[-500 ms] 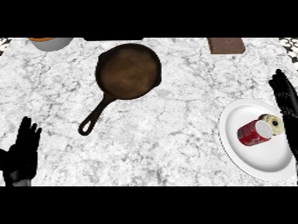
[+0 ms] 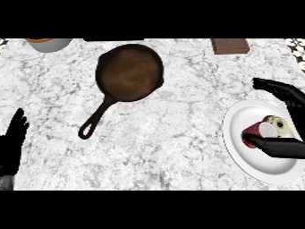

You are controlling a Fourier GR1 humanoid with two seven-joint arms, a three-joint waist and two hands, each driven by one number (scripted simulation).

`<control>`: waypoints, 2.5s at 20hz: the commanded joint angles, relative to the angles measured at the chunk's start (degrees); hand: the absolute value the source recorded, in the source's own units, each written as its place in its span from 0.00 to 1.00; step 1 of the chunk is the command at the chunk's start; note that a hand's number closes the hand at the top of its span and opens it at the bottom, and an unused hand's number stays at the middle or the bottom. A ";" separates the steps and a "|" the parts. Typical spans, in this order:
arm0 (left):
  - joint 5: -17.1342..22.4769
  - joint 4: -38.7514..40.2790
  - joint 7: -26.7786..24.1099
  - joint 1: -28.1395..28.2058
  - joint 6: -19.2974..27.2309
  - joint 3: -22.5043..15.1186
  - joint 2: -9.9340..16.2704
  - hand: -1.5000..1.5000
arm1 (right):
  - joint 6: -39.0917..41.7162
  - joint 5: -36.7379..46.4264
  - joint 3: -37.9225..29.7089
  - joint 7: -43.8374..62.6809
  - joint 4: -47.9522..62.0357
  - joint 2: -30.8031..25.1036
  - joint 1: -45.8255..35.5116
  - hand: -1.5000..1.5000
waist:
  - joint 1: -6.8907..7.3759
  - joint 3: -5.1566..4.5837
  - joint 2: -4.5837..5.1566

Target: Pick the can from the plate and place it in the pan

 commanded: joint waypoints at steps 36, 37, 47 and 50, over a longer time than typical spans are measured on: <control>-6.46 5.35 10.03 -9.87 -6.19 0.49 2.76 0.50 | 28.59 31.62 7.04 9.29 -1.26 -21.17 -2.34 0.00 | 1.04 -0.44 -0.47; -7.22 2.49 11.84 -9.79 -7.13 -0.52 3.50 0.50 | 29.31 32.95 9.01 13.88 1.28 -16.96 -8.41 0.00 | 1.93 -0.43 -0.39; -8.60 5.59 9.06 -9.26 -10.62 4.87 2.52 0.50 | 29.57 44.27 3.64 10.26 0.08 -13.91 -1.51 0.00 | 1.01 -0.43 -0.51; -10.63 -5.41 15.44 -4.32 -8.07 2.68 0.93 0.50 | 29.18 48.95 4.48 6.35 5.30 -12.58 -2.00 0.00 | 1.51 -0.39 -0.55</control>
